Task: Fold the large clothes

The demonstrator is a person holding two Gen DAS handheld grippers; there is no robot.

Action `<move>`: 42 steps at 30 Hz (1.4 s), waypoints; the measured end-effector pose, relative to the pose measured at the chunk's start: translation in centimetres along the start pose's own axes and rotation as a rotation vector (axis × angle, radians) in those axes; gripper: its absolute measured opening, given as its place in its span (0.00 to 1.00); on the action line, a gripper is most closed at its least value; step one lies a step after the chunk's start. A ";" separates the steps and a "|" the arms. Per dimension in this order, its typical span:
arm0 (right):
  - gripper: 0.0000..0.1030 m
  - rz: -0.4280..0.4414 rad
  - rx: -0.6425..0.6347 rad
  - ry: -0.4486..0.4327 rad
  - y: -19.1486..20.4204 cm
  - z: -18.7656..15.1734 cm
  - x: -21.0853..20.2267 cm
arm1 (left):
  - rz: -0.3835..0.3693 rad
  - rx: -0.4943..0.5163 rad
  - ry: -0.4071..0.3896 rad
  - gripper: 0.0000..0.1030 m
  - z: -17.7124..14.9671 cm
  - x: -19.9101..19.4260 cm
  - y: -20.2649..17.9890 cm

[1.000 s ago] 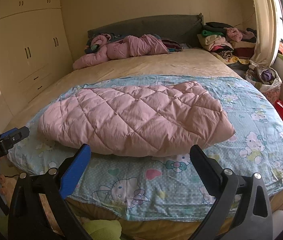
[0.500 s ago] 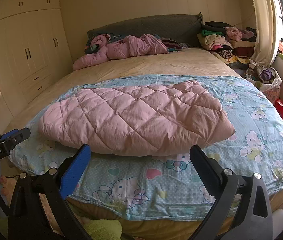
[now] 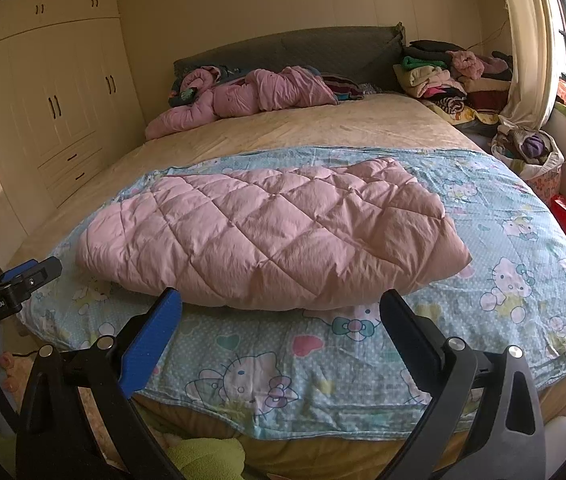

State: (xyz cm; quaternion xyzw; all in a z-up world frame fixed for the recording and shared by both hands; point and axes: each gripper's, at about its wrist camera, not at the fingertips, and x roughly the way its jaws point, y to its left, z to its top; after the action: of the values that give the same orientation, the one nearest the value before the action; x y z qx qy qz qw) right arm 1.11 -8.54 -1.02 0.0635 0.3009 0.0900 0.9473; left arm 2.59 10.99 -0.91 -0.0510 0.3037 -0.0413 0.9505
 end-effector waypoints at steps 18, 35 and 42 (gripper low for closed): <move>0.96 0.002 0.004 0.003 0.0 -0.2 -0.1 | 0.003 -0.002 0.000 0.91 -0.1 0.0 0.2; 0.96 0.003 0.000 0.010 0.4 -0.3 0.1 | 0.012 -0.005 0.007 0.91 -0.2 0.2 0.3; 0.96 0.004 0.001 0.013 0.4 -0.3 0.1 | 0.011 -0.004 0.007 0.91 -0.2 0.2 0.4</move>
State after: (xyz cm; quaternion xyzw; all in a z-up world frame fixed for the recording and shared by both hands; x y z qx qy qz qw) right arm 0.95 -8.09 -1.28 0.0642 0.3069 0.0921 0.9451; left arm 2.68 11.35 -1.20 -0.0511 0.3076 -0.0357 0.9495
